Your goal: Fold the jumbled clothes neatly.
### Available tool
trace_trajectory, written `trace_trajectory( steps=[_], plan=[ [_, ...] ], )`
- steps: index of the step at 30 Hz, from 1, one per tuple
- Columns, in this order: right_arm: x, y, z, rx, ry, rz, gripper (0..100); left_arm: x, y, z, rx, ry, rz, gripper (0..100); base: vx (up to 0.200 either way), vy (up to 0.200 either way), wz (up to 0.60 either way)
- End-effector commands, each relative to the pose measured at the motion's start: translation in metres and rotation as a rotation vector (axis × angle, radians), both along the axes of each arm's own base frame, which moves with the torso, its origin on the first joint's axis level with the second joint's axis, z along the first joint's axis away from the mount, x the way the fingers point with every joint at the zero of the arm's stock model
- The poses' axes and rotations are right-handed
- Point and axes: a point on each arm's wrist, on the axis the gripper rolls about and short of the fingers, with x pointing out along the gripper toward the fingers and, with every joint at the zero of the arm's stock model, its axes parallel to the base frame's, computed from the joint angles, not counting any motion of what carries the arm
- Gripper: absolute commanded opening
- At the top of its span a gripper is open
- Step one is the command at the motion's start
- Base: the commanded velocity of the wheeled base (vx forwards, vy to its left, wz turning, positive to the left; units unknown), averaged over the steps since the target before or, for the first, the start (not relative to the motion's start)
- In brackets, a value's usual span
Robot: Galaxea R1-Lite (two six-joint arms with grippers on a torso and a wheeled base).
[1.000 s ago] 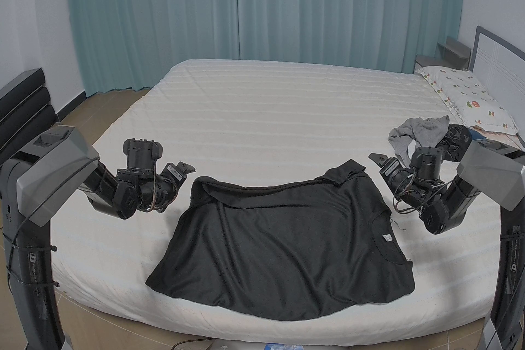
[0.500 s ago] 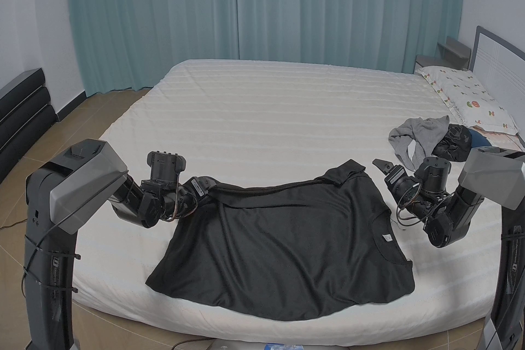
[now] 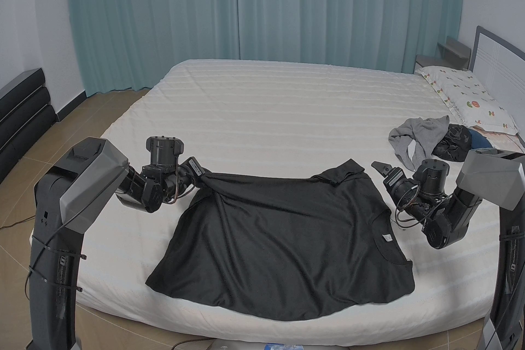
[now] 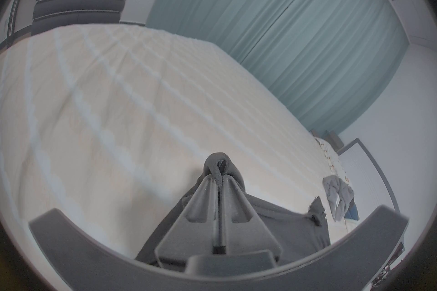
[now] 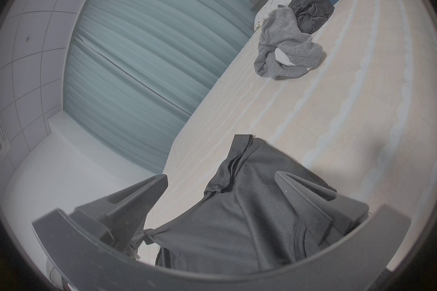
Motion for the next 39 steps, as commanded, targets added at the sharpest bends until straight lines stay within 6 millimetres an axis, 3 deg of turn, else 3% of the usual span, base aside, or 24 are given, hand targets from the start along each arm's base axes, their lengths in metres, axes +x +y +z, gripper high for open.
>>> trace_trajectory(
  steps=[1,10,15,16,24,29,35,39],
  plan=[
    [0.003,0.000,-0.006,-0.001,0.009,-0.001,100,0.018,0.006,0.020,-0.002,-0.095,0.030,0,0.000,0.000,0.00],
    [0.008,-0.002,-0.024,-0.005,0.037,-0.008,100,0.055,0.004,0.019,0.019,-0.228,0.162,0,0.000,0.000,0.00],
    [0.010,-0.002,-0.033,-0.009,0.054,-0.009,100,0.059,0.001,0.007,0.033,-0.196,0.168,0,0.000,0.000,0.00],
    [0.011,-0.002,-0.034,-0.009,0.054,-0.009,100,0.058,0.001,0.006,0.035,-0.186,0.169,100,0.000,0.000,0.00],
    [0.017,-0.001,-0.038,-0.014,0.056,0.000,100,0.053,0.007,-0.007,0.055,-0.118,0.175,100,0.000,0.000,0.00],
    [0.021,0.000,-0.041,-0.023,0.080,0.070,100,0.031,0.021,0.006,0.055,-0.023,0.165,100,0.000,0.000,0.00],
    [0.043,-0.004,-0.050,-0.074,0.140,0.110,100,-0.014,0.032,0.022,-0.002,0.049,0.082,100,0.000,0.000,0.00],
    [0.050,-0.003,-0.052,-0.093,0.146,0.121,100,-0.030,0.035,0.027,-0.037,0.074,0.085,100,0.000,0.000,0.00]
  ],
)
